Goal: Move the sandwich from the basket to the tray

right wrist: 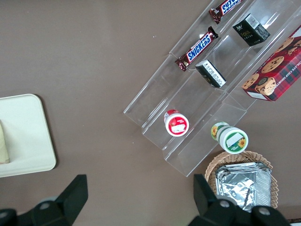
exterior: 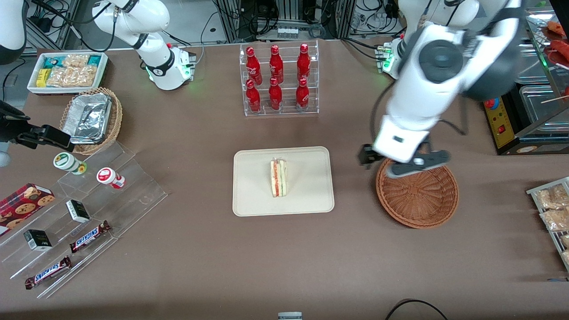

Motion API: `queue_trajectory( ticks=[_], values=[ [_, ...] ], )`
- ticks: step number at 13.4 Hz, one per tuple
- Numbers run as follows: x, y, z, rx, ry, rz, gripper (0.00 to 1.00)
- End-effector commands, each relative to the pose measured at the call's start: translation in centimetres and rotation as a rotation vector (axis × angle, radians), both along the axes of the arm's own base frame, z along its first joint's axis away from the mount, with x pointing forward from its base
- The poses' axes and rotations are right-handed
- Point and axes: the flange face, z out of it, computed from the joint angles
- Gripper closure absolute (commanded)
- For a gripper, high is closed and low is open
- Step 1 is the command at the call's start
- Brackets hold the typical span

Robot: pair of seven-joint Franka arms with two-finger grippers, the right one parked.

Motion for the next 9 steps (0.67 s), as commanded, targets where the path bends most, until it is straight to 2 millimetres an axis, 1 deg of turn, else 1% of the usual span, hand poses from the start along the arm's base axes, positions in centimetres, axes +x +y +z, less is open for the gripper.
queue_trajectory(
  ticks=[1, 3, 5, 6, 8, 9],
  values=[
    [-1.5, 4.3, 2.1, -0.016, 0.024, -0.037, 0.00],
    [-1.8, 8.7, 4.0, -0.045, 0.047, -0.077, 0.00],
    [-2.3, 11.9, 5.1, -0.055, 0.075, -0.123, 0.00],
    [-2.7, 13.8, 5.7, -0.054, 0.088, -0.154, 0.00],
    [-3.2, 16.5, 6.4, -0.053, 0.107, -0.219, 0.00],
    [-3.2, 17.8, 6.7, -0.054, 0.101, -0.203, 0.00]
  ],
)
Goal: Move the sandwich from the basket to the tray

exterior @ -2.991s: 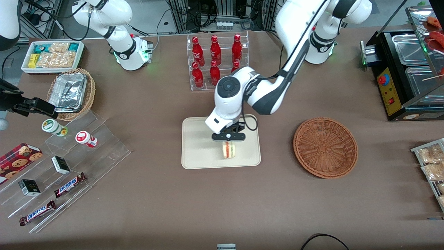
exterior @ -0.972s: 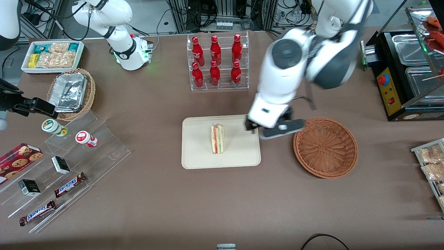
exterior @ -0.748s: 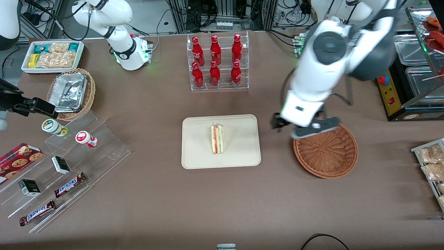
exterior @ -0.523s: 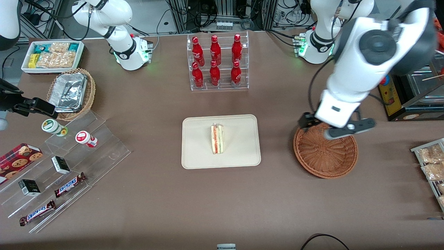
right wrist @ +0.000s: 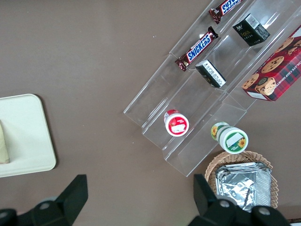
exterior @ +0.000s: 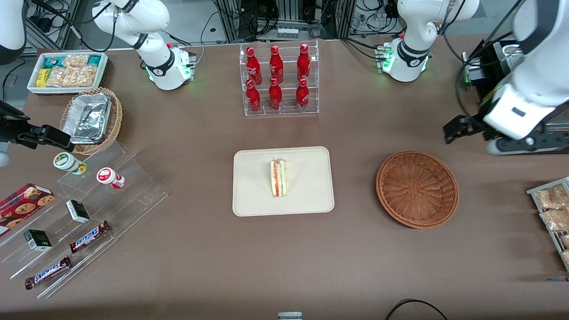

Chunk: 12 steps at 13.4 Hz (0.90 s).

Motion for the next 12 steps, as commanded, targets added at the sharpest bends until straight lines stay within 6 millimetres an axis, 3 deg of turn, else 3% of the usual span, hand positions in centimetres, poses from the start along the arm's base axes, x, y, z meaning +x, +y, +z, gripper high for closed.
queue_trajectory(
  ticks=[1, 3, 12],
  values=[
    [-1.2, 2.0, 0.7, -0.021, 0.007, -0.018, 0.00],
    [-1.9, 2.1, 1.5, -0.021, 0.009, -0.025, 0.00],
    [-0.7, 3.4, 2.6, -0.010, -0.020, -0.002, 0.00]
  ],
)
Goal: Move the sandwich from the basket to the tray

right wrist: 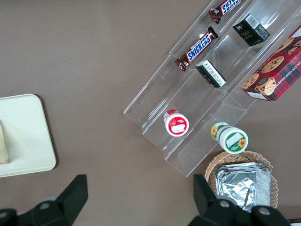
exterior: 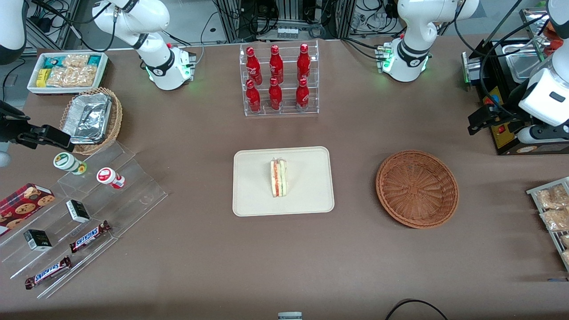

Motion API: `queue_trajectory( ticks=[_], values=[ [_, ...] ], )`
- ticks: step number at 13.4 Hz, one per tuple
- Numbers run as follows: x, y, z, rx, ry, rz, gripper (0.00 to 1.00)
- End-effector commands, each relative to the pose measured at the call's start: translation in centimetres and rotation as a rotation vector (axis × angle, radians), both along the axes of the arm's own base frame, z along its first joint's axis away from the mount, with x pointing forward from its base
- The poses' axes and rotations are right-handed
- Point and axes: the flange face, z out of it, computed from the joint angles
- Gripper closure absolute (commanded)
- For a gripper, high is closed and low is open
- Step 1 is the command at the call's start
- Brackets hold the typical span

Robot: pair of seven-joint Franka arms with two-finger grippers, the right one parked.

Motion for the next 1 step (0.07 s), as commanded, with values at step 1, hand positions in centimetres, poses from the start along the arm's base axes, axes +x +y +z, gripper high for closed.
queue_trajectory(
  ticks=[1],
  values=[
    [0.09, 0.50, 0.72, -0.004, -0.005, -0.006, 0.00]
  ],
)
